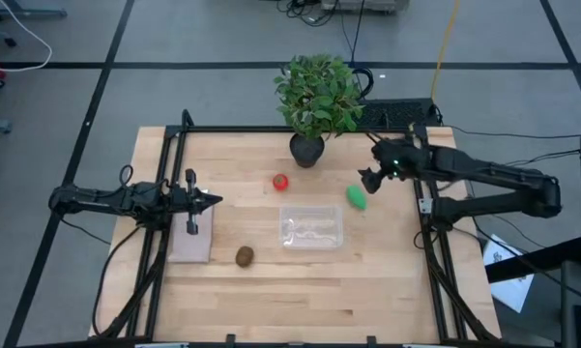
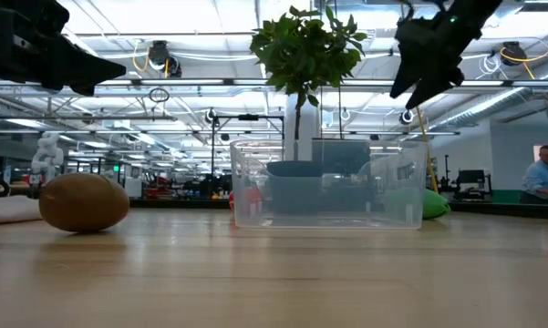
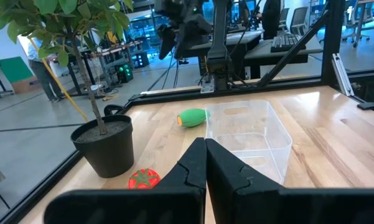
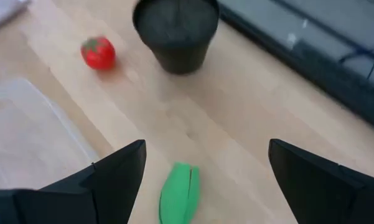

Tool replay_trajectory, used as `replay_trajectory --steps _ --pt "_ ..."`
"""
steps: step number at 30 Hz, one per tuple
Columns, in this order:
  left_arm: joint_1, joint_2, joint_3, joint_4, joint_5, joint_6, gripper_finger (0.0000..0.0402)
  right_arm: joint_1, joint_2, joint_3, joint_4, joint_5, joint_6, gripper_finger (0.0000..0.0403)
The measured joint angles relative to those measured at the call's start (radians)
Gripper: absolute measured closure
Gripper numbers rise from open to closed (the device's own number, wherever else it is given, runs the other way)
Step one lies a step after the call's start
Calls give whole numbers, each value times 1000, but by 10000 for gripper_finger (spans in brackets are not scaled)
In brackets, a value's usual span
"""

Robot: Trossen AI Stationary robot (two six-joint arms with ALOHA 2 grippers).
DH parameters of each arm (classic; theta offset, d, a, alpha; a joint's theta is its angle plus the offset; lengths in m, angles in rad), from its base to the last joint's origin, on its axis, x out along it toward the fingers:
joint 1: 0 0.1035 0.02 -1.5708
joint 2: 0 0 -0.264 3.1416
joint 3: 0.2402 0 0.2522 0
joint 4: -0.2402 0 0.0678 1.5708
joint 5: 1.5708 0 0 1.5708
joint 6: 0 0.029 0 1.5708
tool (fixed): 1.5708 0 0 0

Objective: Pick and placing Produce into tupperware
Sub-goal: Put the green corn into the transparent bin

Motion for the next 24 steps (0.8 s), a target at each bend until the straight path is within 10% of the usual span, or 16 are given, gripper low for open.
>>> replay_trajectory --steps 24 --pt "0 0 0 -39 0 8 399 -69 241 -32 -58 -89 -326 71"
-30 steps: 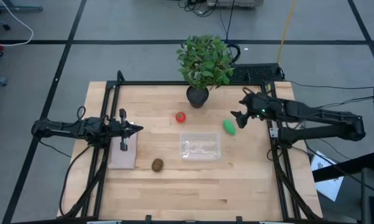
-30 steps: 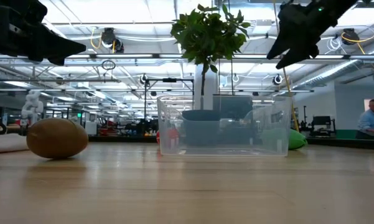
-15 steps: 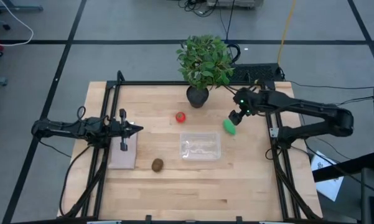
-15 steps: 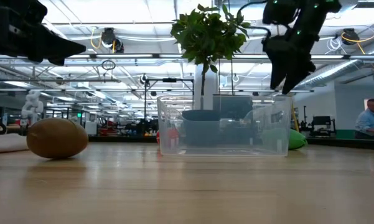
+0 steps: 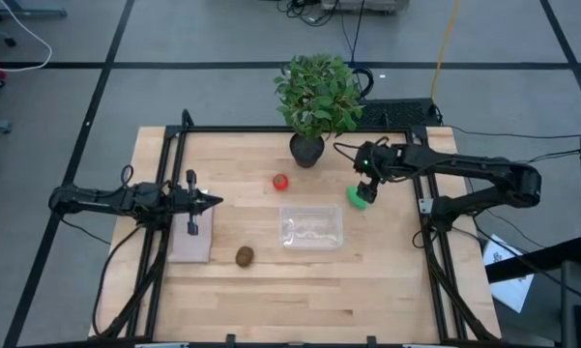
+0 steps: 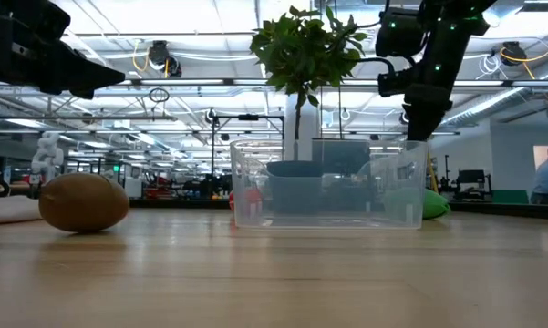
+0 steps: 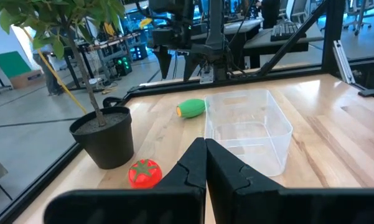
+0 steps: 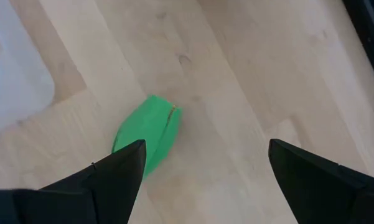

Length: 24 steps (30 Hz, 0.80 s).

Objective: Pick and placing Produce into tupperware
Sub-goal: Put the green corn into the transparent bin

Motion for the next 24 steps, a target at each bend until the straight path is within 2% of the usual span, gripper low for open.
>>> replay_trajectory --steps 5,10,15,24 --pt "0 0 0 -1 -1 0 398 -6 -1 -20 14 -5 143 71" --pt "0 0 0 -8 -2 0 399 -6 -1 -78 52 -76 243 71" --pt "0 0 0 -8 -3 0 399 -6 -1 -124 114 -76 360 71" --pt "0 0 0 -8 -5 21 399 9 25 -126 134 -133 424 71"
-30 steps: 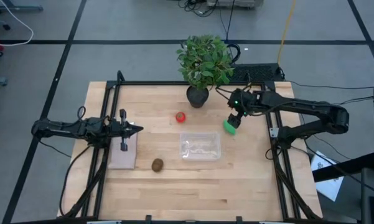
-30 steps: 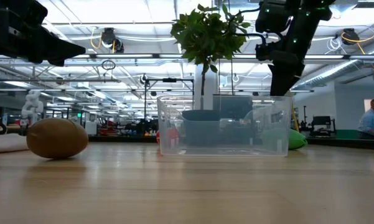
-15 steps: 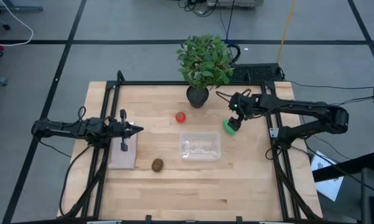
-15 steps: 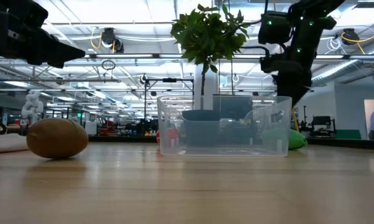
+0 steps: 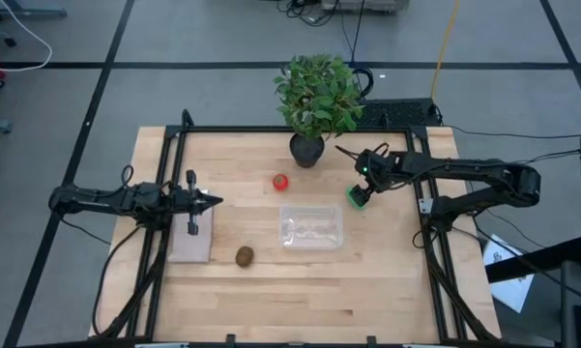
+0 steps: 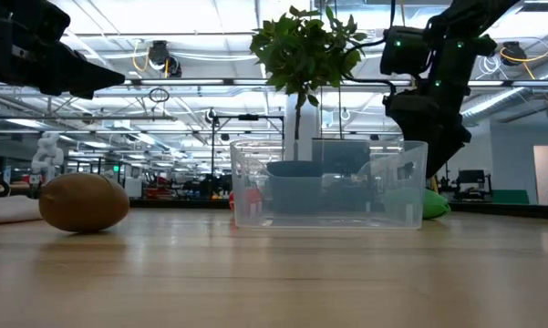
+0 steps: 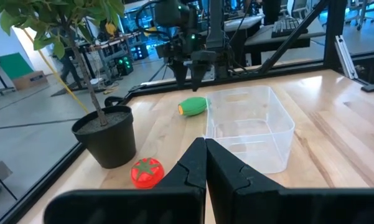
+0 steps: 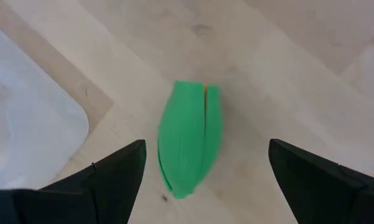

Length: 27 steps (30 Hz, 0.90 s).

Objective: Pick and placing Produce into tupperware
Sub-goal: Put the green corn into the transparent bin

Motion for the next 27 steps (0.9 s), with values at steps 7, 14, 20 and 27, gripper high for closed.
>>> replay_trajectory --steps 7,14,20,27 --pt "0 0 0 -4 -1 1 399 12 78 0 40 -52 -2 71" --pt "0 2 0 -4 -1 1 399 34 140 0 84 -78 0 71" --pt "0 2 0 -5 -1 1 399 34 198 0 57 -77 2 71" --pt "0 2 0 -5 -1 1 399 34 255 0 71 -77 -18 71"
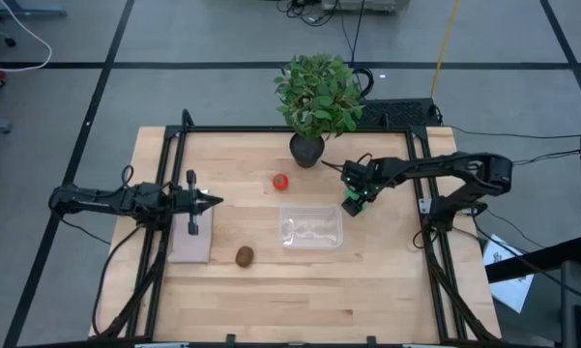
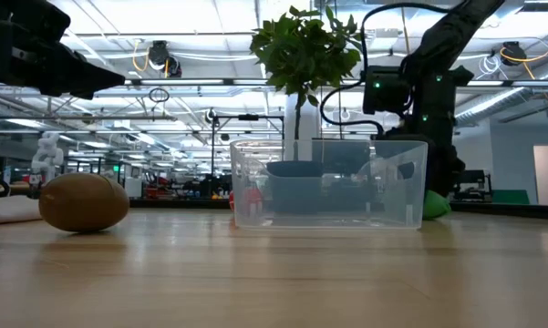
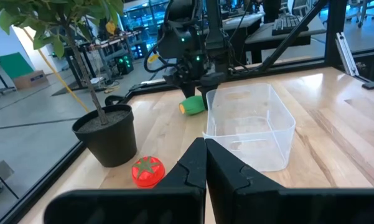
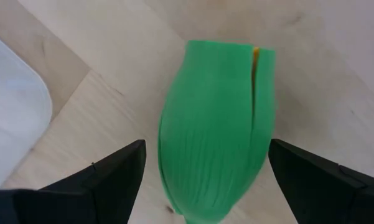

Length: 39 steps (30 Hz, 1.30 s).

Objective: Pick and placing Produce into tupperware
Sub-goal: Put the green corn into the transparent bin

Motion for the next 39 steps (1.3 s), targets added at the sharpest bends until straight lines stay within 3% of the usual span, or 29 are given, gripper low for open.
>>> replay_trajectory --steps 7,17,28,39 --pt "0 0 0 -5 0 0 399 0 4 0 56 2 -24 99" --pt "0 0 0 -7 0 -5 398 0 0 1 78 2 -54 207" --pt "0 0 0 -7 1 -8 398 0 -34 0 96 3 -62 188" --pt "0 0 0 -6 0 -8 398 -2 -264 0 168 5 -64 198"
